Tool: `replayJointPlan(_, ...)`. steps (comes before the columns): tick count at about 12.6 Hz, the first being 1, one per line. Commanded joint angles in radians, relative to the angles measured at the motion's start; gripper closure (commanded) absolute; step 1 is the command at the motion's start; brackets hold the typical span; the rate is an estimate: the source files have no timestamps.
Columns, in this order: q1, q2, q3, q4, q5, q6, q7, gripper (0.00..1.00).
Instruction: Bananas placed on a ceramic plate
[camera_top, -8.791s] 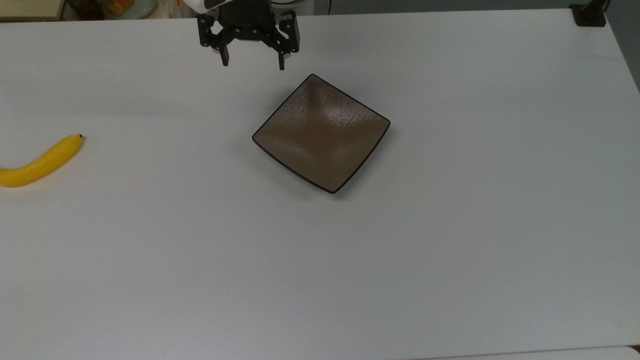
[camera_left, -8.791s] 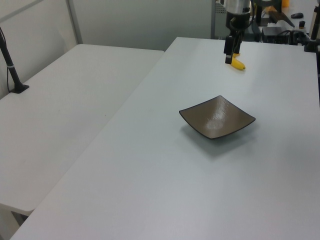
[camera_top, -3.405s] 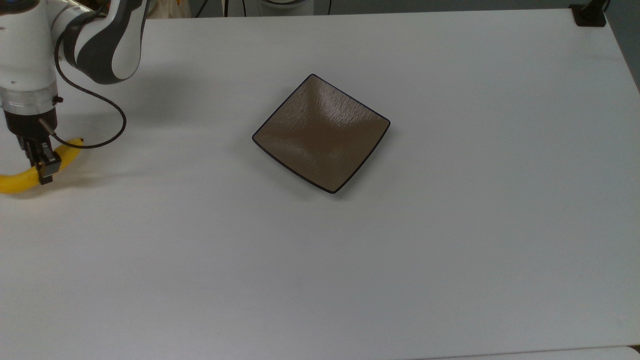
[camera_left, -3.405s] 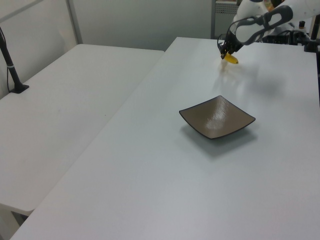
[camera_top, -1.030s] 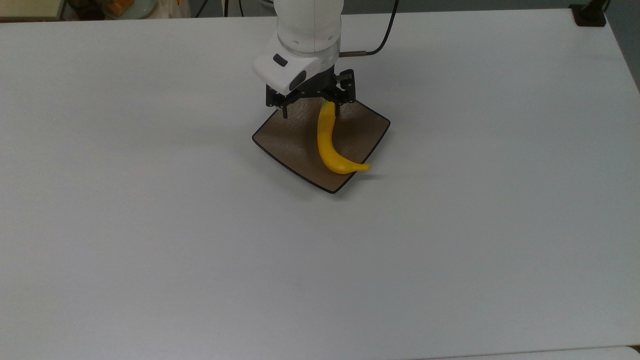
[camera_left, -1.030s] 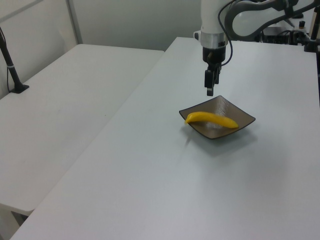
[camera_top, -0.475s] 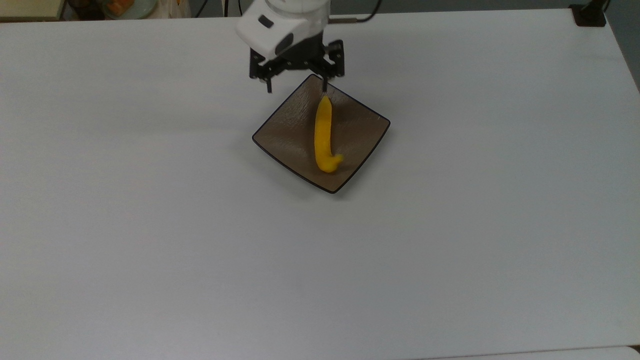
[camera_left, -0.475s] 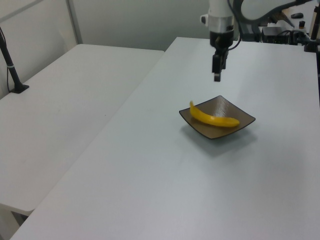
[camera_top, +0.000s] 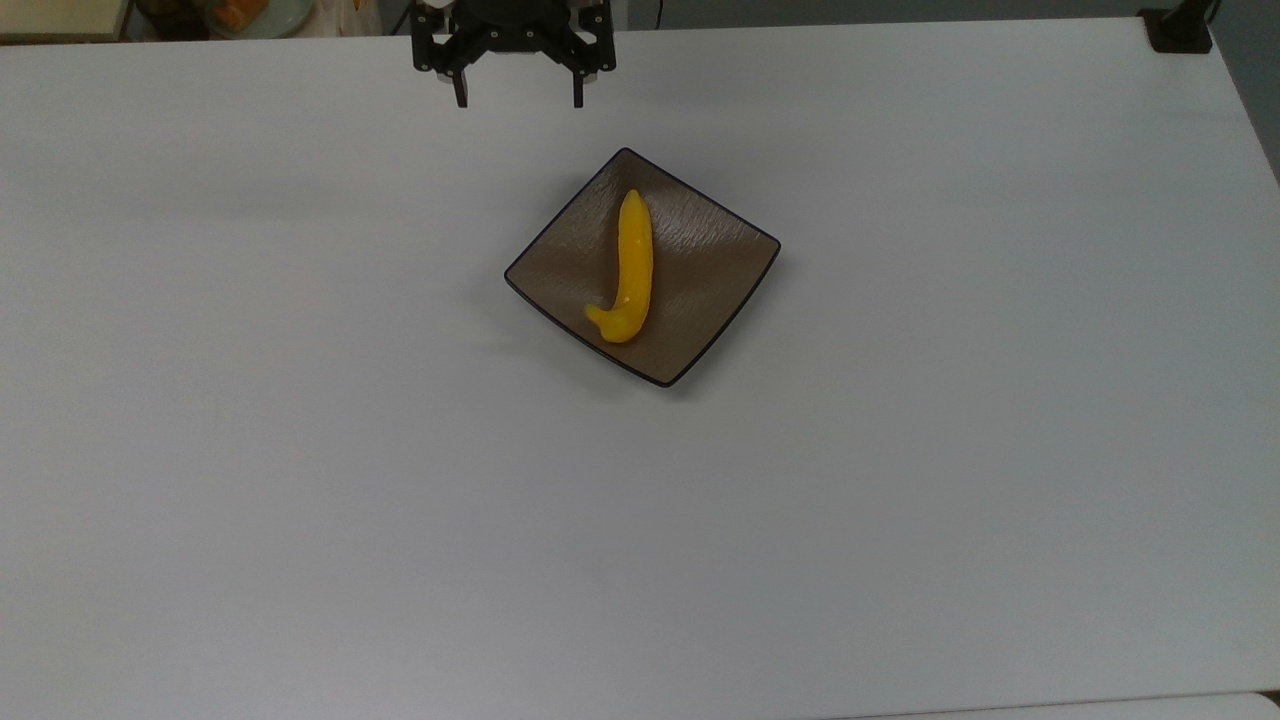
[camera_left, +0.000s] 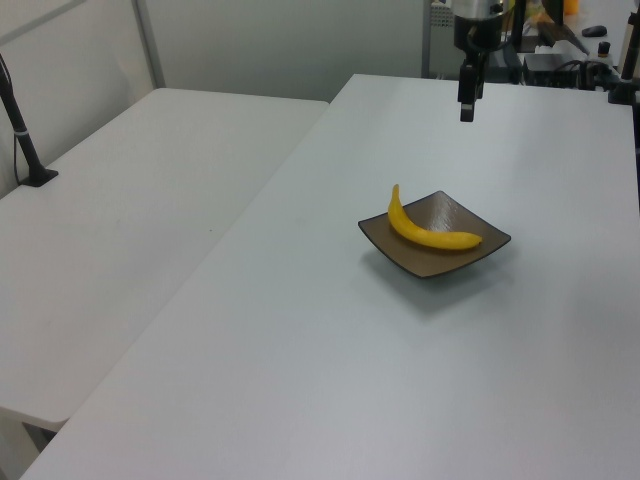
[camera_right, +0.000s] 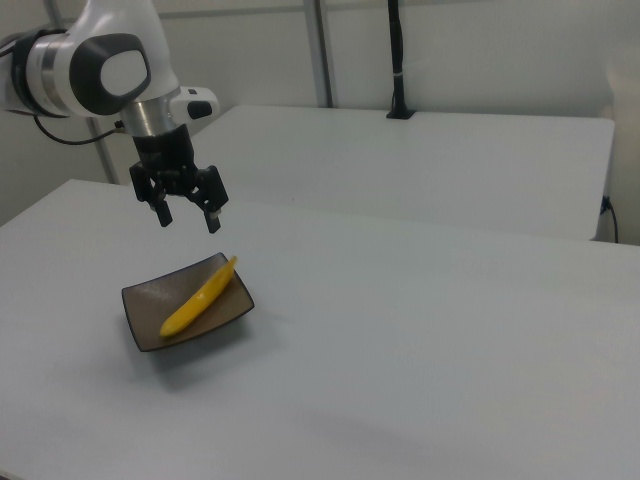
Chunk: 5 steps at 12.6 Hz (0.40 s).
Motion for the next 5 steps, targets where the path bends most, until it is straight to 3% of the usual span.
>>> replayJointPlan(1,0.029,-0.037,-0.027,-0.055,0.019,0.001,-0.007,0.0)
replayJointPlan(5,0.022,-0.039,-0.027,-0.052,0.019,-0.008,0.0,0.0)
